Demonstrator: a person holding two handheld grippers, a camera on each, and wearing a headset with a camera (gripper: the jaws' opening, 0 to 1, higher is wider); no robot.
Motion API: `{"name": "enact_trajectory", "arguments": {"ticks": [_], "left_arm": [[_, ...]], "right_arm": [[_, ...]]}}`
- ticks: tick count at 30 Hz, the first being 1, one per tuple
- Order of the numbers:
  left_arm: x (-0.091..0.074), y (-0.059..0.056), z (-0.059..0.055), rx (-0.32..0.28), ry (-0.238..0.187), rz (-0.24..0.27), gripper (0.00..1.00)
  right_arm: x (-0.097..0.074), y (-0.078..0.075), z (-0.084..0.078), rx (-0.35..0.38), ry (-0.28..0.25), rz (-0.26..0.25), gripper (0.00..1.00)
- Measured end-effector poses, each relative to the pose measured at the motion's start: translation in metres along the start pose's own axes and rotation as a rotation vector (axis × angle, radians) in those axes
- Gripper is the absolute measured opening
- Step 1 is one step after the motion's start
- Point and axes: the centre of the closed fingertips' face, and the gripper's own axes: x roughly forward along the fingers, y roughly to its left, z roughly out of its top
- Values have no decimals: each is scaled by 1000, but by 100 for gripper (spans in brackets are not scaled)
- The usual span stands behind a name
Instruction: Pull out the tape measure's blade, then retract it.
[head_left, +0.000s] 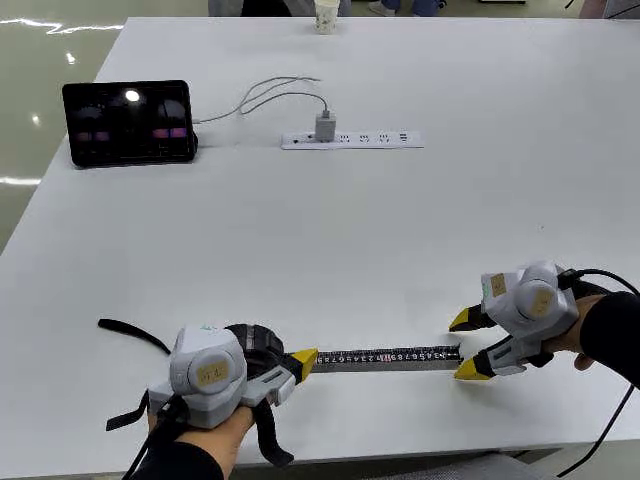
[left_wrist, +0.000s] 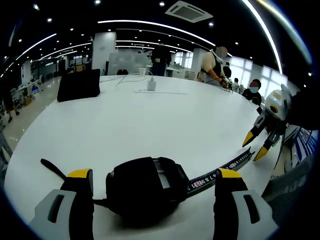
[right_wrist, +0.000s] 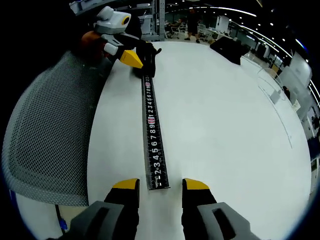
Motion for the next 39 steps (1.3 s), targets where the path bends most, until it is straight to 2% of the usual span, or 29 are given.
{"name": "enact_trajectory", "arguments": {"ticks": [7,9,10,13,15,18,21,23,26,28,31,33,39], "left_arm": [[0,2,2,-33,-13,7,99],[0,3,6,-44,-33,7,99],[-1,3,7,-48,-36,6,99],[1,5,4,-42,-25,16,99],[3,6,1,-49,-14,20,97],[4,8,-4,-58,22,30,90],[3,10,-4,-75,26,34,83],[1,10,-7,-75,43,35,74],[1,10,-7,-72,51,37,65],[1,9,-6,-54,46,33,64],[0,7,-7,-52,65,26,62],[0,6,-8,-31,80,34,62],[2,8,-8,-18,78,36,61]], "right_arm": [[3,2,-4,-17,28,6,13],[5,2,-7,-24,42,4,13],[6,2,-6,-53,40,1,13],[6,1,-5,-23,54,0,12],[6,1,-5,-40,67,1,12],[6,0,-6,1,71,-1,12],[6,0,-6,18,68,-7,11],[6,-1,-6,25,71,-8,11],[7,-1,-6,28,81,-7,11],[6,-2,-6,34,86,-5,11],[6,-1,-6,25,88,-1,11],[6,-1,-6,25,87,-4,11],[6,-2,-6,28,84,-9,11]]}}
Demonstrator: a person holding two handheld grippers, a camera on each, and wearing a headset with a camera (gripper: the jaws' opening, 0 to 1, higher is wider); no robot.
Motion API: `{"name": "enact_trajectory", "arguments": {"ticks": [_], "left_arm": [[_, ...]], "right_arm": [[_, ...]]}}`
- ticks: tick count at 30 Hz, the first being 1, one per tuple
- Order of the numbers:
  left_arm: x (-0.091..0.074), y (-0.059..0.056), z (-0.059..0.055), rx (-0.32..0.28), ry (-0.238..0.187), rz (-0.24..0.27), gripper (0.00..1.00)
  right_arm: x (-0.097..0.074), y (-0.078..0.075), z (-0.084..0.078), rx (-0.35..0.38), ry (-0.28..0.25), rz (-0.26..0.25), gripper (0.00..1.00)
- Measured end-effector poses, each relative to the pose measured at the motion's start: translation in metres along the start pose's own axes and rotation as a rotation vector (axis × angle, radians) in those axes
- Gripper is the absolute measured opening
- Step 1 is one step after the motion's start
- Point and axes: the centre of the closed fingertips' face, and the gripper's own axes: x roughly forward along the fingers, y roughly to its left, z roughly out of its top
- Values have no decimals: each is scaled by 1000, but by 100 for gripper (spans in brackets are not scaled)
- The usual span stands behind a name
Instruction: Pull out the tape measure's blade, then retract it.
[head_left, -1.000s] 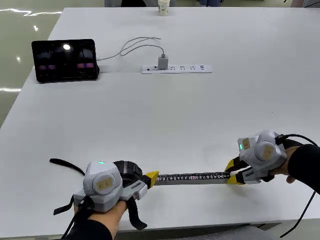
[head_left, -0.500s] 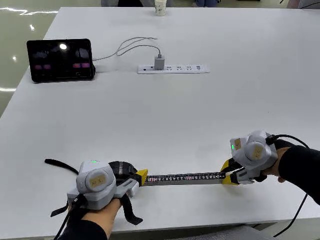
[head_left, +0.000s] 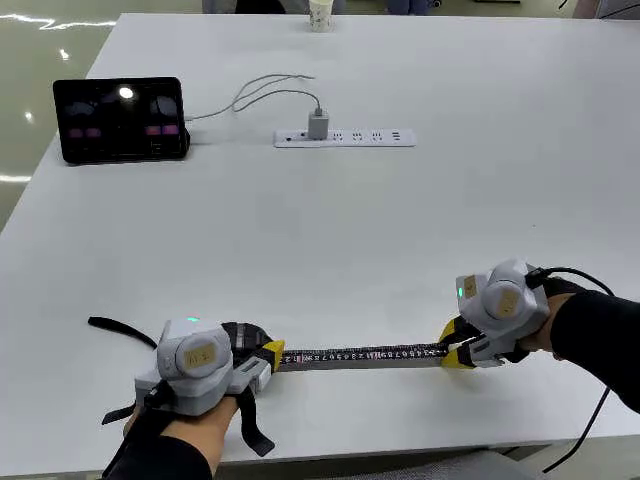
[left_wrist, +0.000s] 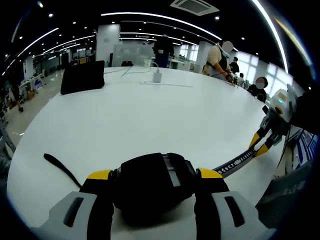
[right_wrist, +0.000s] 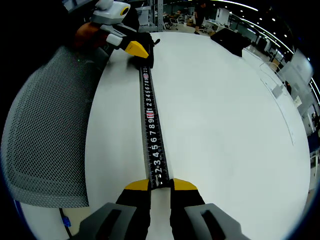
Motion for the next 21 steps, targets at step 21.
{"name": "enact_trajectory", "arguments": {"ticks": [21], "left_arm": [[-2,0,0,-4,4,-6,60]], "right_arm": [[4,0,9,7,14,11,11]]}}
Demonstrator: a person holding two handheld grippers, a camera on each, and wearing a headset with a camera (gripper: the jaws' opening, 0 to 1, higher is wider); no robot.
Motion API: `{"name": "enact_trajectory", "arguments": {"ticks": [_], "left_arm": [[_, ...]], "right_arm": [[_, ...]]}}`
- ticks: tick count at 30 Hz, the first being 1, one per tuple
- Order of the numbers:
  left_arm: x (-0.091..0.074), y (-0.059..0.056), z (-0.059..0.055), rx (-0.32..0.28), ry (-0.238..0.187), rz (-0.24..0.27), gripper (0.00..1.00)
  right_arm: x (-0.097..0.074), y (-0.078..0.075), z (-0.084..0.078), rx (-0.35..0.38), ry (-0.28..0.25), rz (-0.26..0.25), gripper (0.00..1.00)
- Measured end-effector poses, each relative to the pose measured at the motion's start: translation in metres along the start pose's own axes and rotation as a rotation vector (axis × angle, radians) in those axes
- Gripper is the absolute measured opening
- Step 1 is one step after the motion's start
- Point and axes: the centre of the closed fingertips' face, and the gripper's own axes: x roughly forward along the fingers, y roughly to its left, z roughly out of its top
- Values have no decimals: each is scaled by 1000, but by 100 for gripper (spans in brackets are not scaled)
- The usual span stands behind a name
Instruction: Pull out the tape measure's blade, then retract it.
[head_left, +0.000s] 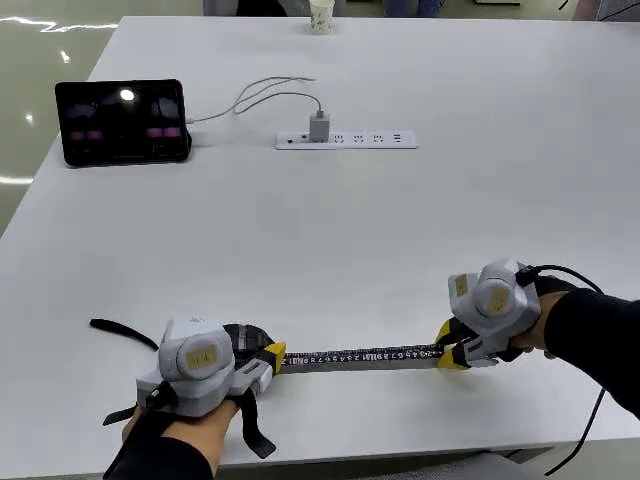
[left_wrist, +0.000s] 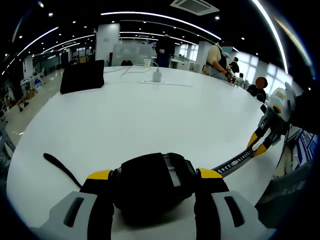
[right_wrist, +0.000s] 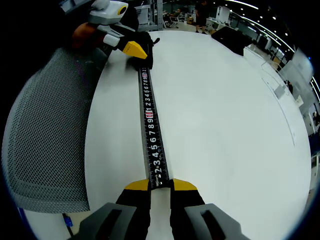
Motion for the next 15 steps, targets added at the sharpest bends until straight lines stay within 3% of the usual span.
{"name": "enact_trajectory", "arguments": {"ticks": [15], "left_arm": [[0,0,0,1,-1,-2,60]], "right_arm": [[3,1,7,-9,16,7,11]]}}
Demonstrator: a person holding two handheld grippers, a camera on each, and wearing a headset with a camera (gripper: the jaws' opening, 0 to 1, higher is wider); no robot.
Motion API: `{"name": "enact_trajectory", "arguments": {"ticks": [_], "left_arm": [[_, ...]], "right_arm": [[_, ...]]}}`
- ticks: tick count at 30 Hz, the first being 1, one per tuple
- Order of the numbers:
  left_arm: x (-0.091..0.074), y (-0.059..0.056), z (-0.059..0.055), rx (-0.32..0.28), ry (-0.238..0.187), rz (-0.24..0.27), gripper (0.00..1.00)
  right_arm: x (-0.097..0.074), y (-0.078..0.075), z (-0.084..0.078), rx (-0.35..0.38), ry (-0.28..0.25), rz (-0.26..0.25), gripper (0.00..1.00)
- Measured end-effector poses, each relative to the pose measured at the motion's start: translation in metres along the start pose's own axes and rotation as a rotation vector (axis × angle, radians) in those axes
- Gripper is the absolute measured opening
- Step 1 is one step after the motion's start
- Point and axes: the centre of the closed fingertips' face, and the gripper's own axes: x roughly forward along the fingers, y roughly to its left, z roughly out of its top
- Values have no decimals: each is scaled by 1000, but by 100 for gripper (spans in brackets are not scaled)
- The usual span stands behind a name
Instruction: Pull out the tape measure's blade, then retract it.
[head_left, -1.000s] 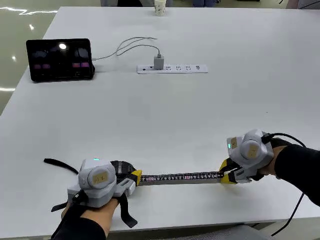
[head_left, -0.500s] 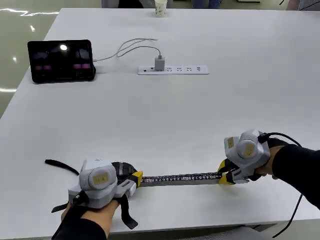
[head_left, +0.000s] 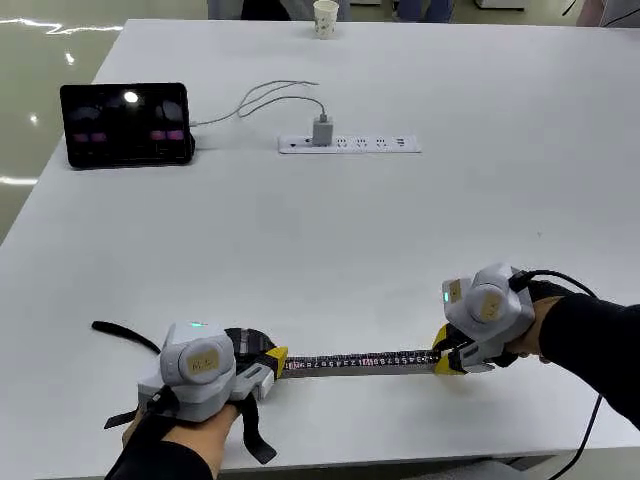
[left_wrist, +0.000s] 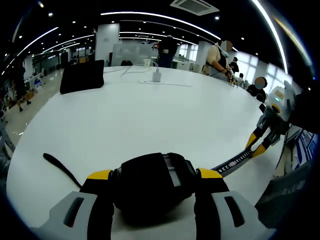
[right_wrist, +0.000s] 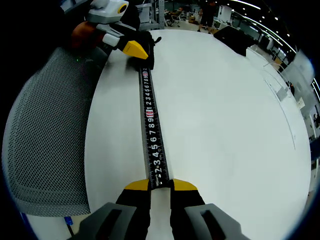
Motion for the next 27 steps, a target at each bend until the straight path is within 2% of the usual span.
{"name": "enact_trajectory", "arguments": {"ticks": [27], "left_arm": [[0,0,0,1,3,-2,60]], "right_arm": [[7,1,16,0,-7,9,11]]}}
